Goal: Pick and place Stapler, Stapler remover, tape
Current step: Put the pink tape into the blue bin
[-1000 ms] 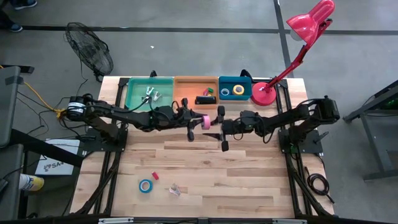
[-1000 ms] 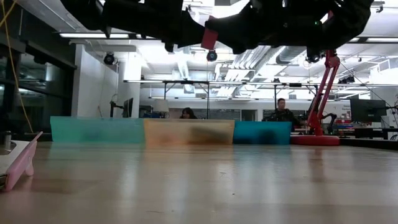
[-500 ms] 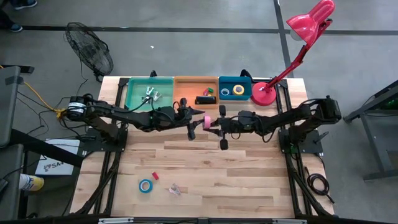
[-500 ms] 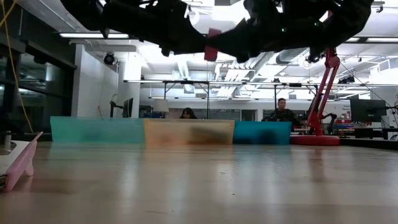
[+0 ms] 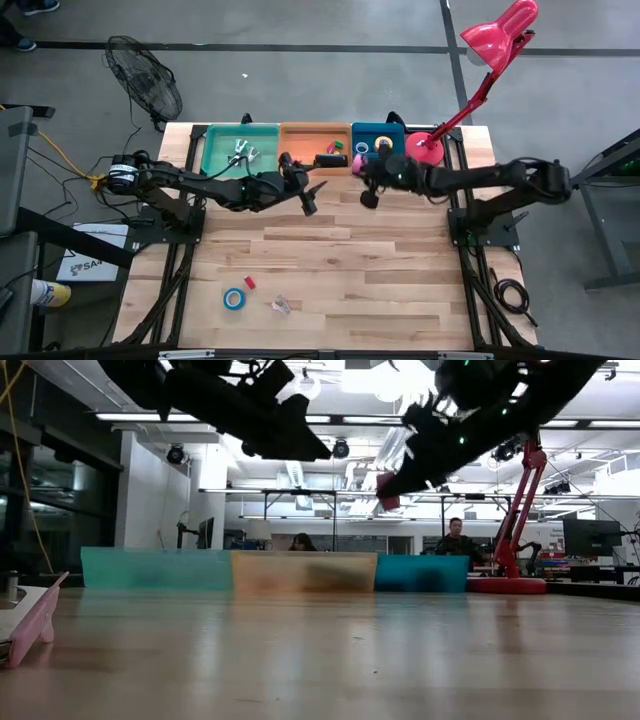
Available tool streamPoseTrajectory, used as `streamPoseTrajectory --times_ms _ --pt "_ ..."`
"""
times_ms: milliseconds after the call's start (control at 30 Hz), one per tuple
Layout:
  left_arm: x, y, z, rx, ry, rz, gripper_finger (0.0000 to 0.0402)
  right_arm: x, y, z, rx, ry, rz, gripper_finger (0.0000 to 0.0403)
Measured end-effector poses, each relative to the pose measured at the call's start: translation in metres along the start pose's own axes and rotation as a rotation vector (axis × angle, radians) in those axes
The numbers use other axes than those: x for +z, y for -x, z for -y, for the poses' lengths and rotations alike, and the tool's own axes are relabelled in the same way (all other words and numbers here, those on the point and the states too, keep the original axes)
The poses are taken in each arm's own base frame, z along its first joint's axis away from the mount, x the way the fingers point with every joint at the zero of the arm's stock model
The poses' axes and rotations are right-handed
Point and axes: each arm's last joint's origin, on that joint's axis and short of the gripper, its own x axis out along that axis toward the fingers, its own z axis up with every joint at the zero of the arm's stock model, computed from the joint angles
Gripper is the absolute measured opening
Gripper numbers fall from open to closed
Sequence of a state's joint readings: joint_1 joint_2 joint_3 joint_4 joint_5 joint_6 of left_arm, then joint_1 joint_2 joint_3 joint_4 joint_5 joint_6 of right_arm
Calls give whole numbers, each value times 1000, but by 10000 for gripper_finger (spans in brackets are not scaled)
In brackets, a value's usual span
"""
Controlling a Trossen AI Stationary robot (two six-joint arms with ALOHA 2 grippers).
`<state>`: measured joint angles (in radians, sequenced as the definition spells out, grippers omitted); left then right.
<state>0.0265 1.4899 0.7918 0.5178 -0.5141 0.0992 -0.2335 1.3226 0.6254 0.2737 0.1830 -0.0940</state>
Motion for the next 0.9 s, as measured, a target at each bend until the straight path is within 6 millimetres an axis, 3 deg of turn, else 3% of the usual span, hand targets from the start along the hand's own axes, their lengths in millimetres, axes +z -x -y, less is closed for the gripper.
streamPoseTrajectory --times_ms 200,433,733,900 --pt "-5 0 0 19 29 -47 234 -6 -4 56 -97 -84 -126 30" --pt "-11 1 0 16 66 -103 234 11 -14 105 -36 -117 -272 30" --pt "-18 2 1 18 105 -171 234 21 -59 140 132 25 -583 30" --pt "-30 5 0 31 132 -287 234 26 -85 153 124 90 -684 30"
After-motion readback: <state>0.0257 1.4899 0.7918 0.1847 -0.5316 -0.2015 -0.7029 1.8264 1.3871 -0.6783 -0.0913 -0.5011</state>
